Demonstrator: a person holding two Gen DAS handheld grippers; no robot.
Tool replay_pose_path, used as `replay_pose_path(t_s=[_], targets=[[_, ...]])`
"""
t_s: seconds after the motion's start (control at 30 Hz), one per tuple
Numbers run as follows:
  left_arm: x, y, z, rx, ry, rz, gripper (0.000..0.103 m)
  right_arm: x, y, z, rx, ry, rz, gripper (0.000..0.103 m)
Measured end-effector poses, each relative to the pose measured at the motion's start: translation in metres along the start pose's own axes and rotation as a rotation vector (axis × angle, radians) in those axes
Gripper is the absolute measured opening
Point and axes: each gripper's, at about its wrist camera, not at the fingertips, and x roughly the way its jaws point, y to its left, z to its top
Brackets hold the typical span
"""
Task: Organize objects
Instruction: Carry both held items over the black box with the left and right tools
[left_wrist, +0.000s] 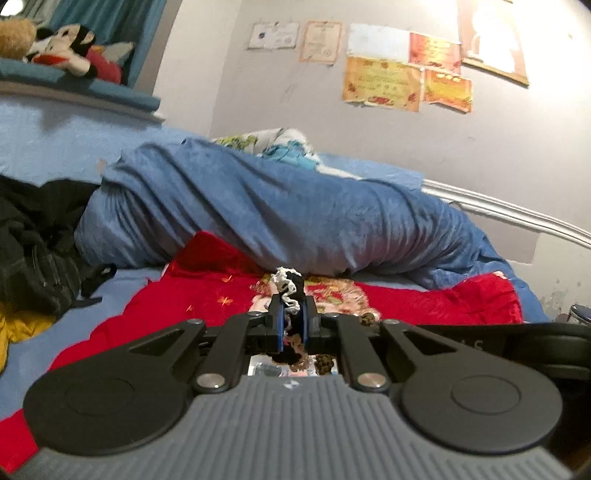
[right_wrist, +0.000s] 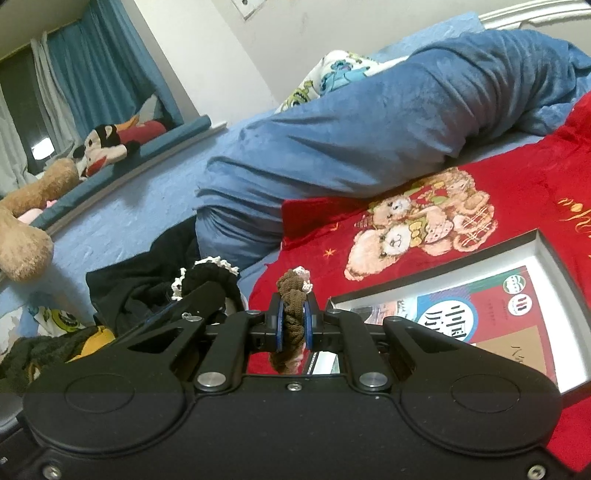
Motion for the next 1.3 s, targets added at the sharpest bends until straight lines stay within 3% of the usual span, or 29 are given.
replay_pose_path(t_s=[0.13, 0.27, 0.6, 0.77, 0.9, 1.03, 1.3], targets=[[0.015, 0.007, -0.007, -0.033, 0.06, 0.027, 0.012, 0.02, -0.002, 0.0, -0.017, 0.038, 0.0, 0.012], [0.02, 0.009, -0.013, -0.03, 0.069, 0.053, 0.012, 0.029, -0.003, 0.0, -0.044, 0.055, 0.0, 0.012], [0.03, 0.014, -0.024, -0.021, 0.109, 0.104, 0.013, 0.027, -0.032, -0.005, 0.032, 0.084, -0.049, 0.011], [0.037, 0.029, -0.023, -0.114, 0.148, 0.078, 0.012, 0.023, -0.04, -0.013, 0.016, 0.095, -0.068, 0.011], [0.04, 0.032, -0.025, -0.112, 0.149, 0.084, 0.013, 0.023, -0.054, -0.018, 0.067, 0.121, -0.063, 0.011], [0.048, 0.03, -0.035, -0.137, 0.199, 0.047, 0.013, 0.026, -0.069, -0.023, 0.127, 0.141, -0.064, 0.011], [0.058, 0.016, -0.055, -0.094, 0.262, -0.003, 0.014, 0.038, -0.089, -0.034, 0.222, 0.196, -0.053, 0.011]])
